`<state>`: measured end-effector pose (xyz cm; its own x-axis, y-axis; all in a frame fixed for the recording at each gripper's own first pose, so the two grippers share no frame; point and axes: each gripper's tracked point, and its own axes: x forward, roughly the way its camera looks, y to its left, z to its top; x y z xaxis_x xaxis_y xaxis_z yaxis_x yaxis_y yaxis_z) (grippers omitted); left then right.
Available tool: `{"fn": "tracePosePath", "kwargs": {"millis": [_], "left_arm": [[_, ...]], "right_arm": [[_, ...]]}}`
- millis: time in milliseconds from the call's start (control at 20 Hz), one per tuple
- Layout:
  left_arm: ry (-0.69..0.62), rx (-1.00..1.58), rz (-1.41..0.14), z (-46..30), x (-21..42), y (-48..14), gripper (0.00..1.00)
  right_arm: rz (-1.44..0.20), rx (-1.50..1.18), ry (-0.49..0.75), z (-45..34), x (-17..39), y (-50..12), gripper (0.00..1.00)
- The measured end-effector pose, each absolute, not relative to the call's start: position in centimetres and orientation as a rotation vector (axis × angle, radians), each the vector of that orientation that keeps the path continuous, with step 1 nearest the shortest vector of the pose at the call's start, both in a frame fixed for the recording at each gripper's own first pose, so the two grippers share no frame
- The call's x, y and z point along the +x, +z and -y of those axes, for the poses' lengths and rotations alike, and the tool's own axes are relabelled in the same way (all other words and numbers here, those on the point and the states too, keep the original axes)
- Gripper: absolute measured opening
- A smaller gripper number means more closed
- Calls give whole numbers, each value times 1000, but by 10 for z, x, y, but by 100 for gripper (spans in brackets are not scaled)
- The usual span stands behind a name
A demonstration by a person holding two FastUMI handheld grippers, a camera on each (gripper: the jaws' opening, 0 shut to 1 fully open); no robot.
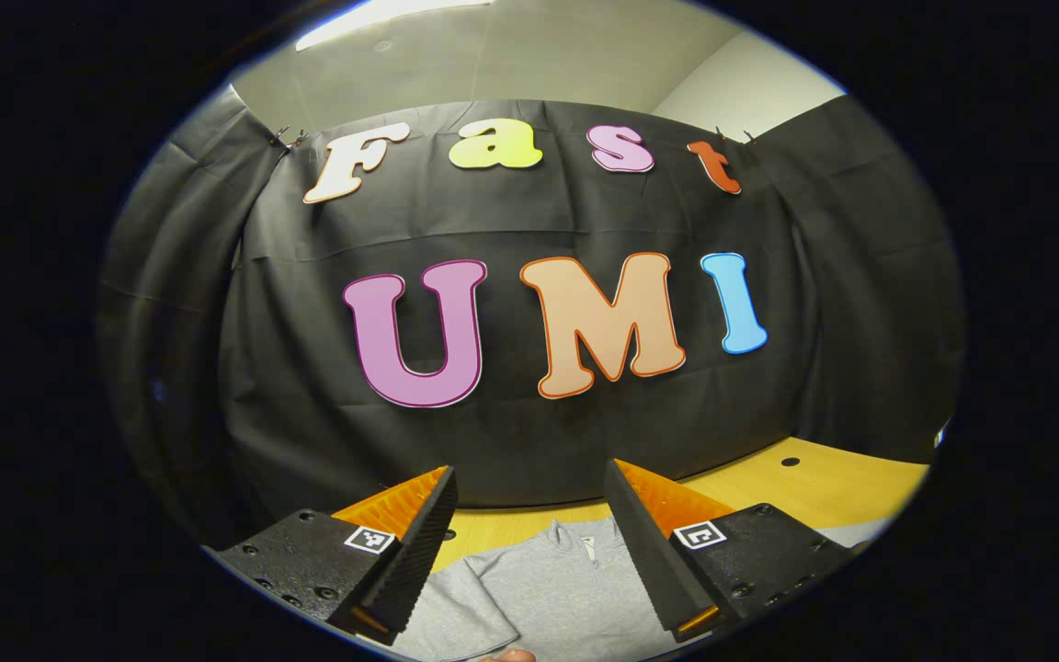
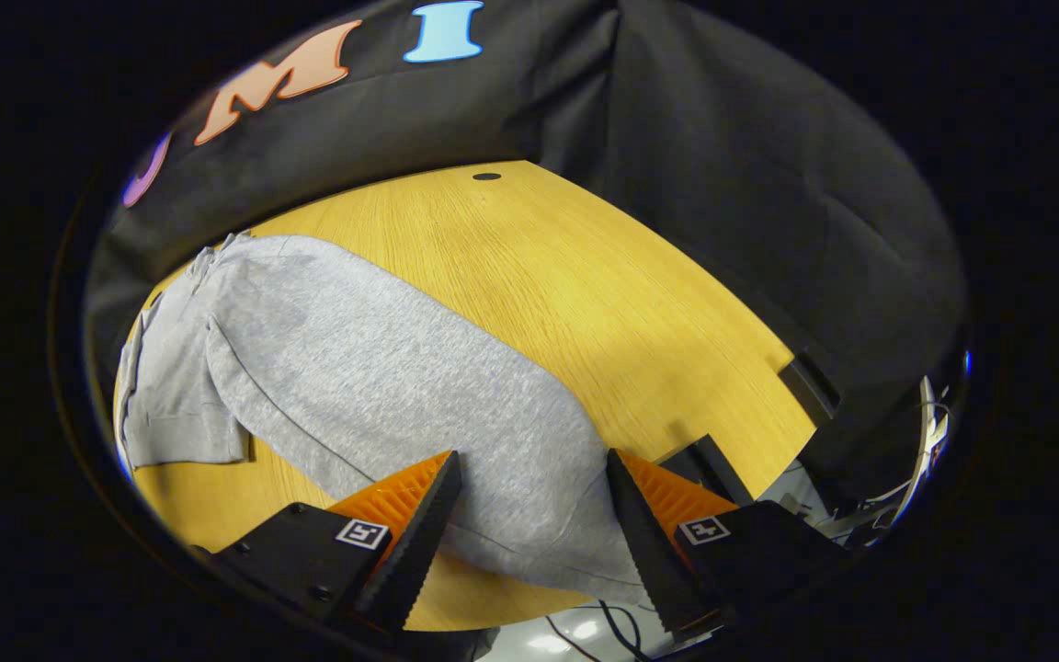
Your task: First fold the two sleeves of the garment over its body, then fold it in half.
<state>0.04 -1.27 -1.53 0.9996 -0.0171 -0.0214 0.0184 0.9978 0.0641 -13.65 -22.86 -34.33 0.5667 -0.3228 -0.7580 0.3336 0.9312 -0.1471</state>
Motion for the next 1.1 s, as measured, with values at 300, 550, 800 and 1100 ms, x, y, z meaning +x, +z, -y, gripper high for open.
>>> {"fn": "tracePosePath", "kwargs": {"millis": [300, 550, 800, 1100], "left_arm": [[-20, 50, -33, 15, 0, -21, 94], [-17, 64, -29, 12, 0, -20, 94], [0, 63, -58, 4, -3, -30, 94], [60, 82, -47, -22, -9, -25, 94]], "right_arm": [[-920, -14, -332, 207, -129, -346, 35], [-939, 46, -308, 188, -119, -344, 13], [-849, 157, -295, 172, -86, -304, 12], [-733, 176, -168, 127, -19, -246, 13]]}}
